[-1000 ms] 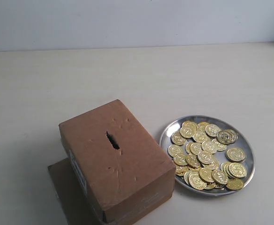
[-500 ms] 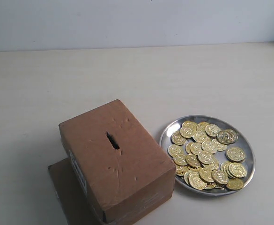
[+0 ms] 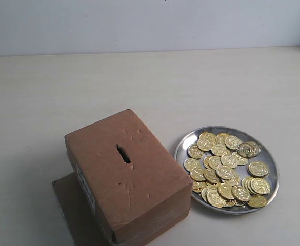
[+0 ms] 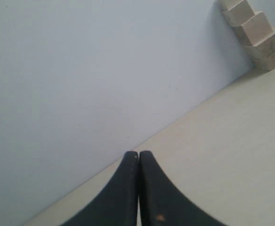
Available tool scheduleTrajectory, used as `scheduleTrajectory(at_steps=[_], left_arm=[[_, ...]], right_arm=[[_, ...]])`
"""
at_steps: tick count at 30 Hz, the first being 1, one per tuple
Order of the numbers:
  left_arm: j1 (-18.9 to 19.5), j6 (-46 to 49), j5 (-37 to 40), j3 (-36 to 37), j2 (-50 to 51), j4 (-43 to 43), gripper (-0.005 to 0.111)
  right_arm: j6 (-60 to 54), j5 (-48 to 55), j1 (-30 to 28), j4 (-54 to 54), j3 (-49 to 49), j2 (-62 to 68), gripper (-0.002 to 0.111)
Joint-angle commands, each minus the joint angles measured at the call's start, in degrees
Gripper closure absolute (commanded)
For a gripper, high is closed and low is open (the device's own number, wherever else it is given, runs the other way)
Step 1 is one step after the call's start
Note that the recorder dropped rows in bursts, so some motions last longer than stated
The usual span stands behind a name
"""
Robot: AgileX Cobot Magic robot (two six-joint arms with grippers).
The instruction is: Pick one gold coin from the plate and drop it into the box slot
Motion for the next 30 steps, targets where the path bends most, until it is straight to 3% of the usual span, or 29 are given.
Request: scheduleTrajectory(at_steps=[1, 13, 19, 22, 30], left_arm=[[0.17, -0.24, 0.03, 0.2, -0.33, 1.77, 0.107], [0.06, -1.61, 1.59, 0.2, -0.33, 1.61, 0.107], [-0.56, -33.24, 3.64, 0.2, -0.33, 0.16, 0.107], [-0.56, -42.98, 3.64, 0.2, -0.33, -0.8, 0.107], [-2.8, -48.25, 3.64, 0.2, -0.33, -4.7, 0.107]], right_arm=[[-0.01, -0.24, -0.38, 0.0, 0.25, -0.36, 0.108], [-0.01, -0.24, -0.38, 0.0, 0.25, -0.36, 0.108], [-0.01, -0.24, -0.38, 0.0, 0.25, -0.36, 0.108], [-0.01, -0.24, -0.38, 0.0, 0.25, -0.36, 0.108], [-0.01, -0.24, -0.38, 0.0, 0.25, -0.36, 0.108]])
